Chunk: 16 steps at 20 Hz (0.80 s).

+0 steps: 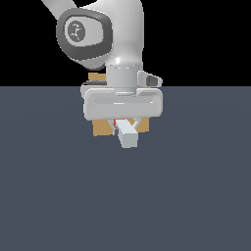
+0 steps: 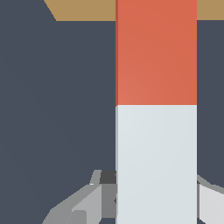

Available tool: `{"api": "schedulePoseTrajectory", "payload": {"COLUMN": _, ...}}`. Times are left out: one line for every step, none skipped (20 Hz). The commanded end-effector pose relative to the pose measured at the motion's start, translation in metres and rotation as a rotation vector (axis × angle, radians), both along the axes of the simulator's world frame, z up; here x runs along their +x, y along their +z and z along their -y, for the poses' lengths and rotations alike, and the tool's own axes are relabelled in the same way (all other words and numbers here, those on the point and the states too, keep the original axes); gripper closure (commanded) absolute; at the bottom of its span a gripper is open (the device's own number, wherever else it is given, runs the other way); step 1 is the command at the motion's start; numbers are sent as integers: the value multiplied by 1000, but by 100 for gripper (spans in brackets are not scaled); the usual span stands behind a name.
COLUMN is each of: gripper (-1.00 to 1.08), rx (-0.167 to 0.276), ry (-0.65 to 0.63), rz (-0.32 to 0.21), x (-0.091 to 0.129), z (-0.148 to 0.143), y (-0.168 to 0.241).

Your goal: Insert the peg into the horizontal hole in a box.

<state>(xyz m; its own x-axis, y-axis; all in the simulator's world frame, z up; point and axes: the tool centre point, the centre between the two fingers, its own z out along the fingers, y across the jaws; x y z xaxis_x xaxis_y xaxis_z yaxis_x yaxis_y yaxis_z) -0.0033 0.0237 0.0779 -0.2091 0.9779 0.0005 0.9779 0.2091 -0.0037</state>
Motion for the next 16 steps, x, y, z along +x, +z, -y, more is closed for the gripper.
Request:
{"api": "schedulePoseTrajectory", "payload": {"gripper": 108, "rx": 1, "ry": 2, "rz": 3, "x": -2, "z": -14, "y": 2}}
{"api": "schedulePoseTrajectory", "payload": {"gripper": 108, "rx": 1, "ry": 2, "rz": 3, "x": -4, "z": -21, "y": 2}}
{"api": "schedulePoseTrajectory", "payload": {"gripper": 108, "rx": 1, "ry": 2, "rz": 4, "x": -6, "z": -28, "y": 2}}
{"api": "schedulePoseTrajectory", "payload": {"gripper": 108, "rx": 1, "ry": 2, "rz": 4, "x": -8, "z": -36, "y": 2}}
{"api": "schedulePoseTrajectory", "payload": {"gripper": 108, "rx": 1, "ry": 2, "rz": 4, "x": -10, "z": -45, "y": 2}}
{"api": "schedulePoseTrajectory", "payload": {"gripper": 108, "rx": 1, "ry": 2, "rz": 4, "x": -12, "z": -55, "y": 2}}
{"api": "schedulePoseTrajectory", "payload": {"gripper": 108, "rx": 1, "ry": 2, "rz": 5, "x": -14, "z": -64, "y": 2}}
{"api": "schedulePoseTrajectory", "payload": {"gripper": 108, "rx": 1, "ry": 2, "rz": 5, "x": -16, "z": -72, "y": 2}}
{"api": "schedulePoseTrajectory", "payload": {"gripper": 108, "rx": 1, "ry": 2, "rz": 5, "x": -17, "z": -80, "y": 3}}
{"api": "schedulePoseTrajectory", "payload": {"gripper": 108, "rx": 1, "ry": 2, "rz": 5, "x": -18, "z": -86, "y": 3}}
{"api": "schedulePoseTrajectory", "payload": {"gripper": 108, "rx": 1, "ry": 2, "rz": 5, "x": -19, "z": -92, "y": 3}}
{"api": "schedulePoseTrajectory", "payload": {"gripper": 108, "rx": 1, "ry": 2, "rz": 5, "x": -20, "z": -97, "y": 3}}
{"api": "schedulePoseTrajectory", "payload": {"gripper": 108, "rx": 1, "ry": 2, "rz": 6, "x": -21, "z": -101, "y": 3}}
{"api": "schedulePoseTrajectory", "payload": {"gripper": 108, "rx": 1, "ry": 2, "rz": 6, "x": -22, "z": -105, "y": 3}}
{"api": "schedulePoseTrajectory", "payload": {"gripper": 108, "rx": 1, "ry": 2, "rz": 6, "x": -22, "z": -108, "y": 3}}
{"api": "schedulePoseTrajectory", "payload": {"gripper": 108, "rx": 1, "ry": 2, "rz": 6, "x": -23, "z": -110, "y": 3}}
